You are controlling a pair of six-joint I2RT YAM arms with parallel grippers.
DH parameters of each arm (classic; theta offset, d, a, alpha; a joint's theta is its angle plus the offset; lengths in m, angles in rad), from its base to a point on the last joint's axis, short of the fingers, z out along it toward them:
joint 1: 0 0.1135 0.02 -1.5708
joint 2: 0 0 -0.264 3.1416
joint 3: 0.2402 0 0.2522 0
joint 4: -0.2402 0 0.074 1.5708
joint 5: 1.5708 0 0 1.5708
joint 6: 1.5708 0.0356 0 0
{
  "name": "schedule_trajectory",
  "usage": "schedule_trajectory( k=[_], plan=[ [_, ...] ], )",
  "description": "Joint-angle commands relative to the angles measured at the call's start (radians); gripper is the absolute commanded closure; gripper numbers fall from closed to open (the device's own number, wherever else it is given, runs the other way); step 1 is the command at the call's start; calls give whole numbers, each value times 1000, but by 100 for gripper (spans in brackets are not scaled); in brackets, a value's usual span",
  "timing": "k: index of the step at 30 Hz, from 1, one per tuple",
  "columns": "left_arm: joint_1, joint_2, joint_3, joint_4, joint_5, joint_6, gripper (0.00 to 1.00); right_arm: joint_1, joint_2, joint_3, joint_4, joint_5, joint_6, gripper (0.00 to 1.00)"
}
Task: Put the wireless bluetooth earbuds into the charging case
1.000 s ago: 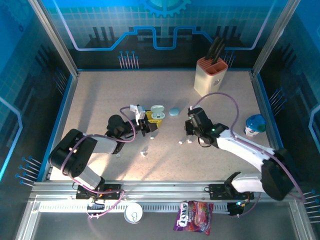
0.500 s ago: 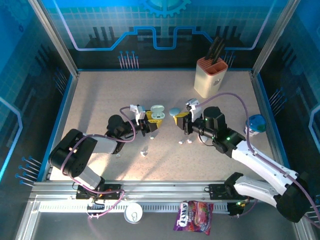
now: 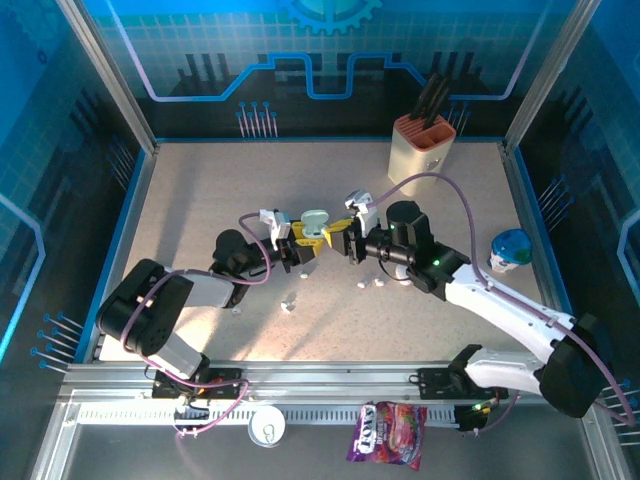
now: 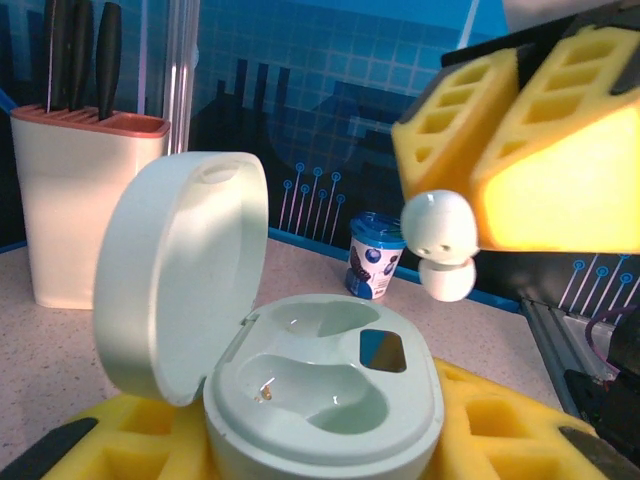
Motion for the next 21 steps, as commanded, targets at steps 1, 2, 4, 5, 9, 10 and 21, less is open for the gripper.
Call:
schedule_trajectory(
  k=[1, 2, 4, 5, 9, 10, 21],
  plan=[
    [8, -34, -2, 34, 35, 4, 78, 3, 17, 56, 18, 5, -14, 82],
    [8, -37, -3, 34, 38, 3, 78, 3, 23, 60, 18, 7, -14, 82],
    [8, -40, -2, 34, 41, 1, 77, -2, 35, 65, 18, 1, -12, 82],
    [8, -41, -3, 33, 43, 0, 78, -4, 41, 66, 22, -4, -9, 82],
    [8, -47, -6, 34, 42, -2, 77, -5, 60, 70, 26, -3, -8, 82],
    [8, -50, -5, 34, 43, -2, 77, -5, 63, 67, 24, 1, -8, 82],
    [8, -57, -5, 34, 39, 2, 78, -16, 81, 50, 16, -17, -6, 81]
  ],
)
